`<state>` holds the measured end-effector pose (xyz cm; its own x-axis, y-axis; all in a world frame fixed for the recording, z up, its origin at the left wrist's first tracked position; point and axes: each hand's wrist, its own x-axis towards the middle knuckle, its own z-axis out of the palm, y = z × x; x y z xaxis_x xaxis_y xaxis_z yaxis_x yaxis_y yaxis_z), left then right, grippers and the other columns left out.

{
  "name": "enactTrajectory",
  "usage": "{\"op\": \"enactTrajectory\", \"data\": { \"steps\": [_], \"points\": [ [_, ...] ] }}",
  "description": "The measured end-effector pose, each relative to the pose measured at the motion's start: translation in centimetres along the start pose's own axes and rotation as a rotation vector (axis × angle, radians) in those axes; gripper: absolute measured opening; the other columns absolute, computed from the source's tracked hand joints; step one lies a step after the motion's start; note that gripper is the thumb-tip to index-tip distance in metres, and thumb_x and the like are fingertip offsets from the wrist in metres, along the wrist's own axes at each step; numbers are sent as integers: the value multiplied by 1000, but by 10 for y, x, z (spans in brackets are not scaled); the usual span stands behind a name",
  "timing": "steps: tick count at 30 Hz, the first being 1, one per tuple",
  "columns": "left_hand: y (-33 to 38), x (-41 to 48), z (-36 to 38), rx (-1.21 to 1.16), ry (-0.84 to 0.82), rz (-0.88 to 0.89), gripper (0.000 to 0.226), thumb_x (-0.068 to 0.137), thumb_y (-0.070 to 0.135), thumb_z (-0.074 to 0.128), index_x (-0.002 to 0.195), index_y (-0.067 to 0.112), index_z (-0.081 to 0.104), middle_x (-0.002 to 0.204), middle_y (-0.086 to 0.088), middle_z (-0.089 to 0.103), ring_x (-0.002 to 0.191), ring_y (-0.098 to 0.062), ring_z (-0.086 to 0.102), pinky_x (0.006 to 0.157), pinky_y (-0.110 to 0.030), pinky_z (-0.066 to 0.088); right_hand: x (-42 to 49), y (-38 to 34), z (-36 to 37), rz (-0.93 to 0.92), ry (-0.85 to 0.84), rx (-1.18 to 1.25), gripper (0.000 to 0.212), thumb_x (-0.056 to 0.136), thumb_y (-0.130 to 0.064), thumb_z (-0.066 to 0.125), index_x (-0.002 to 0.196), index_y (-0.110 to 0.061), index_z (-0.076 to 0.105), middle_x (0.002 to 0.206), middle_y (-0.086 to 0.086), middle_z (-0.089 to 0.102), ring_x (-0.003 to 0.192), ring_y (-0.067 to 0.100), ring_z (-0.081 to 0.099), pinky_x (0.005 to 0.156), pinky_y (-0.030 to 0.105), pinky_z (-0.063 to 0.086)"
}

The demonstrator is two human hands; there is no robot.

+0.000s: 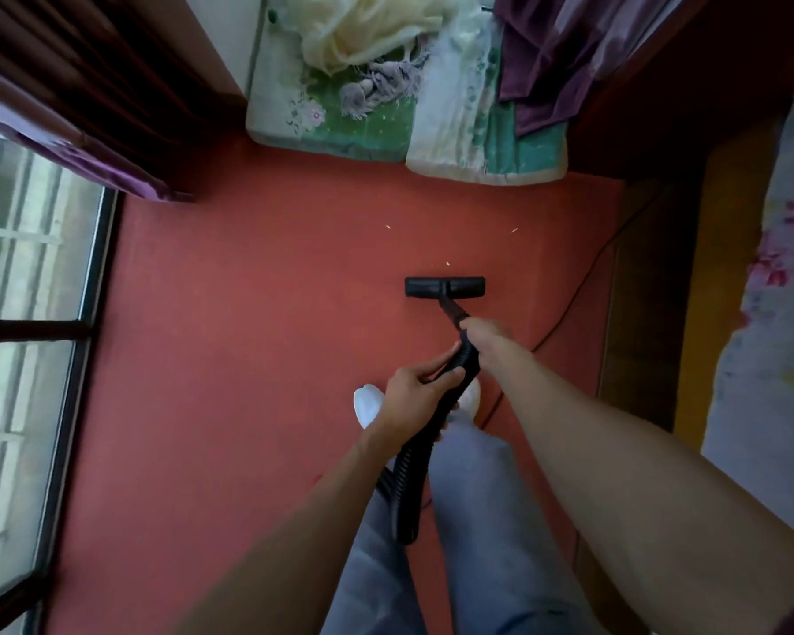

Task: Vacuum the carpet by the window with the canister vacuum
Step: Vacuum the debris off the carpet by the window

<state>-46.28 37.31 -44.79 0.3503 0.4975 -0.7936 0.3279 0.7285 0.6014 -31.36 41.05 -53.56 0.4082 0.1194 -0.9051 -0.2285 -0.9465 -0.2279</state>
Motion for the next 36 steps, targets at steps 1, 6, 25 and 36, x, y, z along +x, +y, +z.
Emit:
{"op": "enactTrajectory", "data": {
  "steps": [1, 6, 25, 36],
  "points": [
    [-5, 7, -1, 4, 17, -18, 36, 94, 30, 65, 130, 37, 65, 73, -1, 71, 48, -8, 58, 45, -24, 48, 7, 5, 5, 21, -2, -5, 18, 92, -23, 56, 90, -5, 59, 81, 8, 58, 73, 25, 56, 66, 32, 46],
    [-29, 34, -9, -32, 23, -171, 28, 94, 31, 66, 118, 18, 72, 61, -6, 68, 43, -20, 57, 41, -25, 49, 43, 34, 26, 93, -26, -17, 23, 93, -24, 51, 103, -6, 62, 83, 8, 61, 66, 23, 55, 52, 27, 40],
    [-11, 44, -32, -320, -190, -239, 37, 87, 29, 74, 124, 30, 68, 84, -21, 71, 57, -29, 61, 48, -34, 56, 40, 2, 26, 56, 62, -143, 32, 91, -21, 47, 110, -3, 65, 93, 10, 69, 76, 28, 64, 57, 30, 48],
    [-21, 66, -34, -329, -127, -197, 27, 92, 31, 69, 118, 26, 69, 79, -18, 72, 67, -36, 64, 63, -48, 61, 48, -17, 47, -106, 83, -279, 39, 88, -18, 49, 121, -5, 61, 111, 13, 68, 94, 32, 67, 78, 36, 56]
  ]
}}
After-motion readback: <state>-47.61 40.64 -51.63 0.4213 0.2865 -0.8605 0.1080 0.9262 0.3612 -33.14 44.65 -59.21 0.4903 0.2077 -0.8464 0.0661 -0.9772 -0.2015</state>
